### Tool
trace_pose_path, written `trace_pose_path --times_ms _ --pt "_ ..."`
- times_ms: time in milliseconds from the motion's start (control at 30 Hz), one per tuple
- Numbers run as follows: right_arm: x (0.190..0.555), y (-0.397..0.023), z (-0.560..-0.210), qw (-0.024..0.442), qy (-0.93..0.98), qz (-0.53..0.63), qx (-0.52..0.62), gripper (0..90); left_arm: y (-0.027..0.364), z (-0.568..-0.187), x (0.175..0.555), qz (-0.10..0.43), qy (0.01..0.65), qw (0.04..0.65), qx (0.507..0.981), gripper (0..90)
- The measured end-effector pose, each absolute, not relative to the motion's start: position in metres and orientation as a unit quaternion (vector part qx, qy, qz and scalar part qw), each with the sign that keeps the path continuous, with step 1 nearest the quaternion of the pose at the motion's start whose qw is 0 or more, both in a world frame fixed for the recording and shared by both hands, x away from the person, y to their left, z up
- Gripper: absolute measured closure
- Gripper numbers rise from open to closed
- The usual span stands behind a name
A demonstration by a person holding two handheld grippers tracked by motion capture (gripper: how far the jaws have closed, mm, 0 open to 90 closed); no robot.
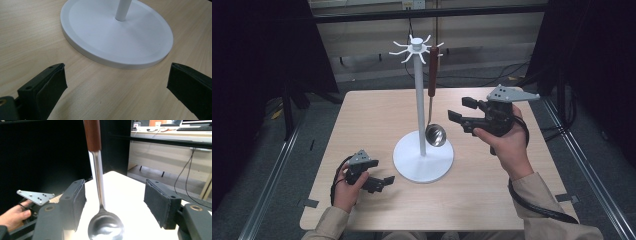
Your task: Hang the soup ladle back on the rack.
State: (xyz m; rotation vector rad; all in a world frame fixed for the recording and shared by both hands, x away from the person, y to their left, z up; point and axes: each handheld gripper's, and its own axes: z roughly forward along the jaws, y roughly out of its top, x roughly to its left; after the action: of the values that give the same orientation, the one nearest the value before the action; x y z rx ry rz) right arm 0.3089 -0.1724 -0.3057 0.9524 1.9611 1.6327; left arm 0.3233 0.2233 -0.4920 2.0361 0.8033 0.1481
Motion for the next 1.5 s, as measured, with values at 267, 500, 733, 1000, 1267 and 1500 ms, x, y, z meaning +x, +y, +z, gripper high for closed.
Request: trace_pose_path --times_ms 267,500,733,1000,1267,1500 --pt "0.303 -0.182 -0.318 0.218 0.706 0.576 0.35 27.3 0.224 -0.492 0.323 0.06 0.323 0.455 0.827 1.9" --pt "0.296 -0.185 -0.33 0.219 0.713 0.568 0.348 26.4 0.223 -0.492 0.323 0.06 0.324 0.456 0.827 1.9" --pt "0.289 -0.187 -0.342 0.219 0.72 0.559 0.348 24.9 0.223 -0.492 0.322 0.061 0.327 0.457 0.825 1.9" --pt "0.284 -0.191 -0.358 0.21 0.724 0.554 0.353 22.9 0.222 -0.492 0.322 0.062 0.326 0.455 0.827 1.9" --pt "0.278 -0.195 -0.373 0.209 0.729 0.544 0.358 20.2 0.222 -0.492 0.322 0.061 0.325 0.456 0.826 1.9" --pt "0.274 -0.199 -0.384 0.206 0.731 0.539 0.364 19.3 0.222 -0.492 0.322 0.061 0.326 0.456 0.826 1.9"
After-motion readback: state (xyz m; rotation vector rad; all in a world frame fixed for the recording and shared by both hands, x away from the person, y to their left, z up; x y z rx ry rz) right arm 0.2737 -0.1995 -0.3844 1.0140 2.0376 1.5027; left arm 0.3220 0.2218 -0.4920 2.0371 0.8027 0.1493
